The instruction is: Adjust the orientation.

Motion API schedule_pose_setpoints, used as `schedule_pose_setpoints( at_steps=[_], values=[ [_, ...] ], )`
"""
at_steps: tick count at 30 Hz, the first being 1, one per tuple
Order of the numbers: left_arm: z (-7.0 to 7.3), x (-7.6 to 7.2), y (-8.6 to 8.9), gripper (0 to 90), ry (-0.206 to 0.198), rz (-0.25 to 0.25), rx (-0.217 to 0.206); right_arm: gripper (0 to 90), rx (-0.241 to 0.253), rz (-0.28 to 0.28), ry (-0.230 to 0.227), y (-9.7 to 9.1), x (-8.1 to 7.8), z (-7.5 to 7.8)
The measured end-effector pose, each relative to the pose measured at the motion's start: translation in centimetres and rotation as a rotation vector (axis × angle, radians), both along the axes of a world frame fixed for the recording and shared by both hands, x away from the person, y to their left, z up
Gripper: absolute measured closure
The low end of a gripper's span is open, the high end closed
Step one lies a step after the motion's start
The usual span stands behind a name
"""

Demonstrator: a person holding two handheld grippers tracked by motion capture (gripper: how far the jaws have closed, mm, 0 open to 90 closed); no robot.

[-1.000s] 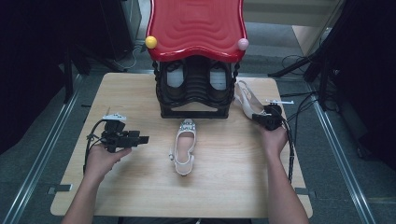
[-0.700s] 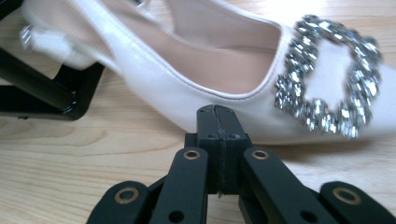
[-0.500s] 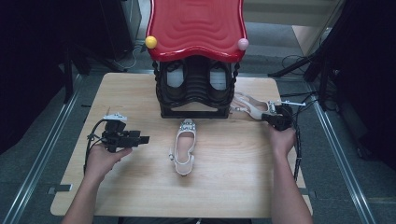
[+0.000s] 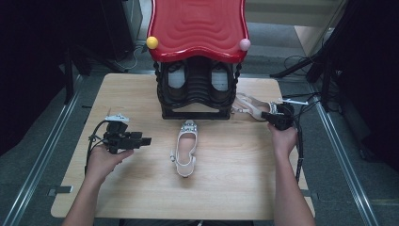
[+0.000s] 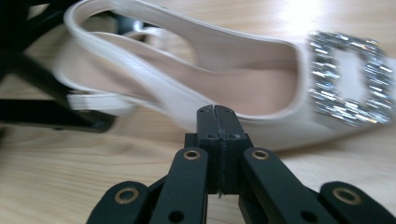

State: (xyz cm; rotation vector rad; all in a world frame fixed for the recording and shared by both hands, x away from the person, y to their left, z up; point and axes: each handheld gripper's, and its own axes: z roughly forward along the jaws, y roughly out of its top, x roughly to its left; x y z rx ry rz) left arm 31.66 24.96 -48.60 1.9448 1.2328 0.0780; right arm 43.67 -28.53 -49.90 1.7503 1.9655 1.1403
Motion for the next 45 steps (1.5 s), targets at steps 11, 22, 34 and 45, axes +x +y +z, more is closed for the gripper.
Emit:
schedule_pose_setpoints(
  at_steps=[11,22,34,45],
  values=[
    [-0.1,-0.4,0.2,41.4,-0.004,0.007,0.007,90.0,-0.047,0.086,-0.062,4.8,1.2,0.7],
    [0.0,-0.9,1.0,41.5,-0.009,0.032,-0.003,90.0,-0.050,0.025,-0.054,3.8,2.3,-0.5],
    [0.1,-0.9,1.1,41.5,-0.016,0.036,-0.005,90.0,-0.096,0.027,-0.052,3.6,1.9,-0.3],
    [0.1,-0.6,0.8,41.6,-0.012,0.020,0.001,90.0,-0.043,-0.020,-0.028,1.2,1.1,0.3]
  ],
)
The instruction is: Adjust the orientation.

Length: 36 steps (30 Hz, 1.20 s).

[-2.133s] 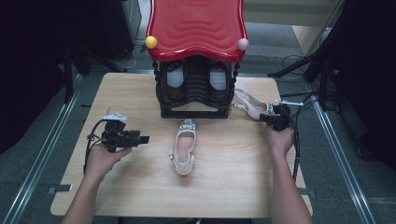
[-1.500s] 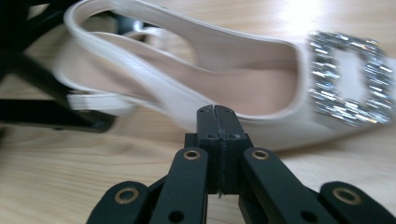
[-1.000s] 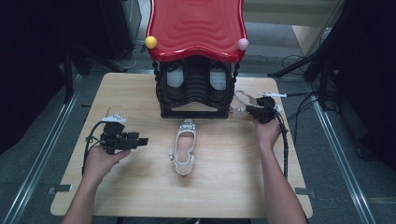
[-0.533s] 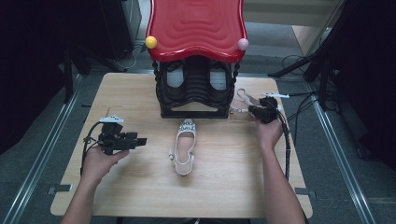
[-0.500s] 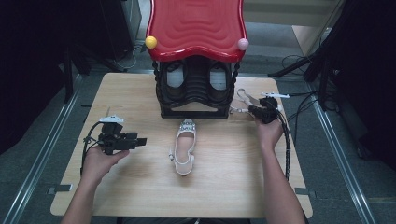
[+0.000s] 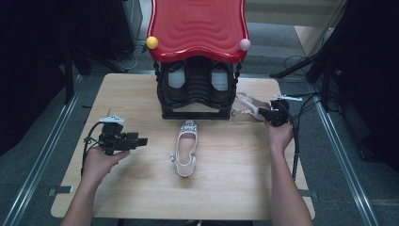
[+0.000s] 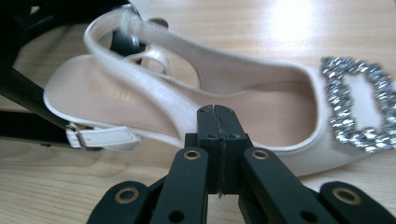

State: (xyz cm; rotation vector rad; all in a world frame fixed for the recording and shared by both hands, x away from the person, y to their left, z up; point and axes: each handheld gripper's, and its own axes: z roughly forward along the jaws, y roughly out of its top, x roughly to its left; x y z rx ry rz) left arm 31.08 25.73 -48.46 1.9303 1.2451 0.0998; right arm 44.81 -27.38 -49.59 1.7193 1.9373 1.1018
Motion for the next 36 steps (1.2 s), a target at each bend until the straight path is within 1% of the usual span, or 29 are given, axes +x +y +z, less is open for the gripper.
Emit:
schedule_pose_setpoints(
  at_steps=[1,2,4,6,8,9,10,13,15,17,19,20,21,22,23,24,25,28,29,30,31,32,33,34,36],
  values=[
    [0.0,0.0,-0.2,41.6,-0.002,0.001,0.000,90.0,0.006,0.002,-0.018,-0.1,-0.1,0.3],
    [-0.1,0.1,-0.2,41.7,0.000,-0.008,0.004,90.0,0.012,0.003,-0.028,-0.2,-0.2,0.6],
    [-0.1,0.1,-0.3,41.7,0.006,-0.011,0.007,90.0,0.016,0.007,-0.046,-0.2,-0.2,1.1],
    [-0.2,0.2,-0.4,41.7,0.010,-0.018,0.012,90.0,0.026,0.010,-0.044,-0.2,-0.3,1.3],
    [-0.1,0.1,-0.4,41.7,0.010,-0.015,0.012,90.0,0.041,0.019,-0.049,0.0,-0.3,1.5],
    [-0.1,0.1,-0.3,41.7,0.009,-0.011,0.009,88.0,0.033,0.029,-0.056,0.1,-0.2,1.6],
    [-0.1,0.1,-0.3,41.7,0.009,-0.008,0.006,84.4,0.040,0.039,-0.053,0.3,0.0,1.7],
    [-0.1,0.1,-0.3,41.7,0.008,-0.008,0.005,78.5,0.029,0.061,-0.052,1.0,0.4,2.0],
    [-0.1,0.0,-0.2,41.7,0.006,-0.011,0.004,71.8,0.040,0.081,-0.038,1.4,0.7,2.3],
    [0.0,0.0,-0.2,41.7,0.003,-0.004,0.000,64.3,0.039,0.103,-0.050,1.8,0.7,2.5],
    [0.0,0.0,-0.2,41.7,0.004,-0.007,-0.001,54.9,0.041,0.128,-0.021,2.2,1.2,2.6],
    [0.0,0.0,-0.2,41.7,0.004,-0.004,0.001,52.5,0.033,0.133,-0.007,2.3,1.5,2.4],
    [0.0,0.0,-0.2,41.7,0.007,-0.007,0.002,52.4,0.020,0.128,-0.009,2.4,1.8,2.1],
    [-0.1,0.0,-0.2,41.7,0.010,-0.009,0.001,52.1,0.005,0.125,0.000,2.5,2.0,1.8],
    [-0.1,0.0,-0.2,41.7,0.012,-0.007,0.002,52.2,0.003,0.123,0.017,2.6,2.3,1.3],
    [-0.1,0.0,-0.1,41.7,0.011,-0.005,0.002,53.8,0.004,0.122,0.025,2.7,2.4,0.8],
    [-0.1,0.0,-0.1,41.7,0.008,-0.004,0.004,58.4,-0.015,0.125,0.013,2.7,2.4,0.5],
    [-0.1,0.0,0.0,41.7,0.009,-0.001,-0.003,73.1,-0.083,0.123,-0.030,2.5,2.2,0.4],
    [-0.1,0.0,0.0,41.7,0.008,0.000,-0.001,77.7,-0.092,0.123,-0.042,2.3,2.1,0.4],
    [-0.2,0.0,0.0,41.8,0.008,0.000,0.000,83.0,-0.082,0.111,-0.044,2.0,2.0,0.3],
    [-0.2,0.1,0.0,41.8,0.009,0.003,-0.001,87.0,-0.062,0.103,-0.045,1.5,2.0,0.3],
    [-0.2,0.1,0.0,41.7,0.010,0.002,0.000,88.5,-0.025,0.093,-0.031,1.1,2.0,0.4],
    [-0.2,0.1,0.0,41.7,0.009,0.001,0.000,89.2,-0.002,0.093,-0.025,0.8,2.0,0.4],
    [-0.2,0.0,0.0,41.8,0.009,0.000,0.001,89.3,0.008,0.092,-0.020,0.6,1.9,0.5],
    [-0.1,0.0,0.0,41.8,0.010,-0.005,-0.002,89.3,0.002,0.101,-0.018,0.5,1.8,0.7]
  ],
)
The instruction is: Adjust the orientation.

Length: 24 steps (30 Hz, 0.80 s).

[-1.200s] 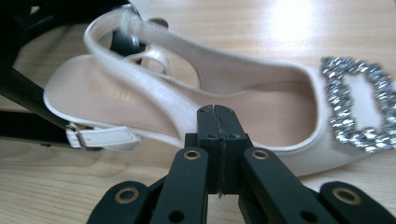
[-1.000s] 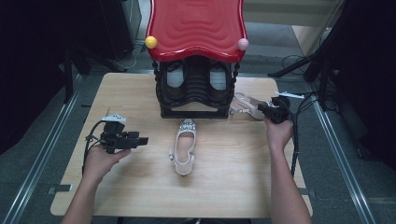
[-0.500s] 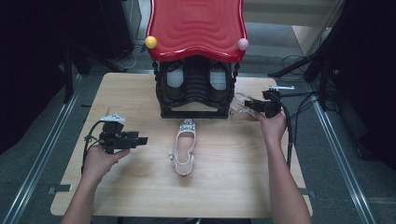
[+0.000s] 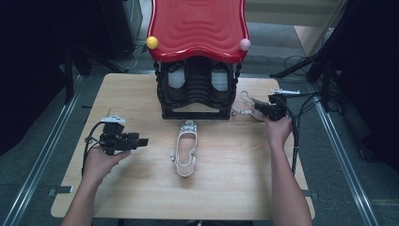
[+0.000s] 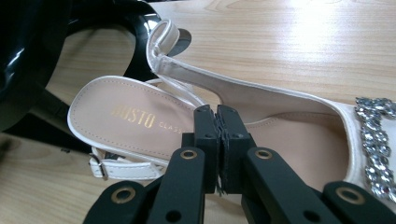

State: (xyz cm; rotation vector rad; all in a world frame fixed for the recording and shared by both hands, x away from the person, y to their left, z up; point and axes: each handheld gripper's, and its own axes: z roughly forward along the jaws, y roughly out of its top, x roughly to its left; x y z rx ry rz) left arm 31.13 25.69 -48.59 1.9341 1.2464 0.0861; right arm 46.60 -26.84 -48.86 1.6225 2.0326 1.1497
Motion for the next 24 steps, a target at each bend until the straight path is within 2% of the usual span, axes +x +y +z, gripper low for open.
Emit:
schedule_pose_setpoints(
  at_steps=[4,11,16,19,20,21,22,24],
  values=[
    [0.0,0.1,0.0,41.8,-0.001,0.002,0.003,89.3,-0.031,0.005,0.014,-0.4,-0.4,0.4],
    [0.1,0.1,-0.1,41.8,-0.002,0.001,0.000,88.9,-0.029,0.008,0.025,-1.6,-1.8,0.6],
    [0.2,0.4,-0.3,41.8,0.006,-0.012,0.004,87.6,-0.048,0.016,0.036,-2.3,-2.8,0.9],
    [0.2,0.5,-0.3,41.8,0.007,-0.013,-0.002,85.0,-0.043,0.013,0.038,-2.7,-3.2,0.9],
    [0.1,0.5,-0.2,41.8,0.010,-0.010,-0.009,81.3,-0.036,0.016,0.039,-2.7,-3.4,1.0],
    [0.1,0.7,-0.2,41.7,0.015,-0.007,-0.005,79.2,-0.002,0.024,0.041,-2.8,-3.5,1.1],
    [0.1,0.8,-0.2,41.7,0.024,-0.013,0.000,80.2,0.011,0.022,0.029,-2.7,-3.6,1.5],
    [0.1,0.9,-0.4,41.8,0.019,-0.014,0.004,80.1,0.006,0.023,-0.013,-2.3,-4.1,2.4]
  ],
)
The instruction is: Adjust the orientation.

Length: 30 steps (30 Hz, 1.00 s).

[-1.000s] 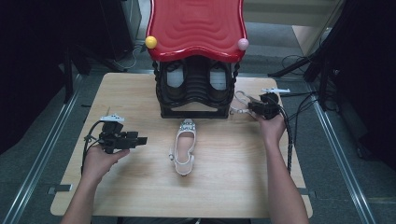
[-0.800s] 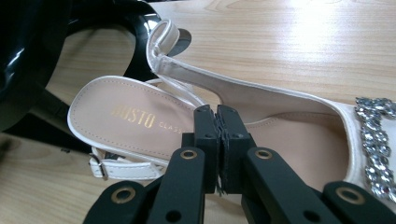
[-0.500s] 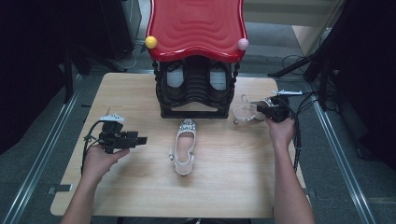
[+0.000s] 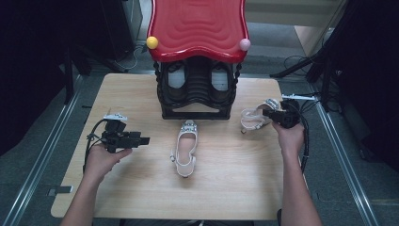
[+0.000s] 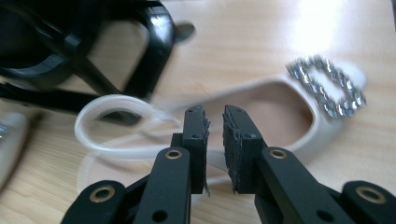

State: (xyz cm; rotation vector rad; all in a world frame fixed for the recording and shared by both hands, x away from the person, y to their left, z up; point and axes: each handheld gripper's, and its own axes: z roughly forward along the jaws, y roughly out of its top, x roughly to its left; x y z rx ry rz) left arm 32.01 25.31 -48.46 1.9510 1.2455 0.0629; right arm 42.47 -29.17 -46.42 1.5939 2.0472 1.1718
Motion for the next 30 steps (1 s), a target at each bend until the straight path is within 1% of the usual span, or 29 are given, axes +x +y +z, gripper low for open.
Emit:
schedule_pose_setpoints(
  at_steps=[1,2,4,5,8,10,12,14,17,19,24,25,29,30],
  values=[
    [0.0,0.1,-0.1,41.9,0.000,-0.005,0.006,80.8,0.013,0.005,-0.009,0.2,-0.2,0.4],
    [0.0,0.1,-0.2,41.9,0.002,-0.008,0.004,84.1,0.017,0.012,-0.012,0.6,-0.3,0.7],
    [0.0,0.1,-0.4,42.0,0.001,-0.008,0.009,89.4,0.015,0.029,-0.013,1.4,-0.5,1.0],
    [0.0,0.1,-0.5,42.1,0.002,-0.012,0.009,90.0,0.013,0.035,-0.010,1.8,-0.5,1.0],
    [0.1,0.0,-0.5,42.2,-0.007,-0.012,0.014,90.0,0.023,0.074,0.007,3.2,-0.3,0.7],
    [0.1,0.0,-0.4,42.2,-0.005,-0.011,0.014,90.0,0.027,0.093,0.016,4.2,-0.1,0.5],
    [0.1,0.0,-0.3,42.2,-0.001,-0.009,0.011,90.0,0.018,0.109,0.028,5.4,0.1,0.2],
    [0.0,0.0,-0.3,42.2,0.007,-0.011,0.020,90.0,0.025,0.122,0.041,6.1,0.4,-0.2],
    [-0.1,-0.1,-0.3,42.1,0.002,-0.012,0.023,90.0,0.002,0.134,0.057,7.1,0.8,-0.9],
    [-0.1,-0.1,-0.4,42.1,0.004,-0.011,0.019,90.0,-0.007,0.128,0.063,7.4,1.1,-1.3],
    [-0.2,0.0,-0.4,42.1,0.004,-0.010,0.025,90.0,0.006,0.122,0.063,7.5,1.6,-1.9],
    [-0.2,0.0,-0.4,42.1,0.004,-0.010,0.024,90.0,0.006,0.119,0.064,7.4,1.6,-2.0],
    [-0.3,0.1,-0.4,42.1,0.005,-0.016,0.035,90.0,-0.027,0.124,0.079,7.1,1.3,-2.0],
    [-0.3,0.1,-0.4,42.1,0.004,-0.014,0.033,90.0,-0.019,0.125,0.081,7.0,1.1,-1.9]
  ],
)
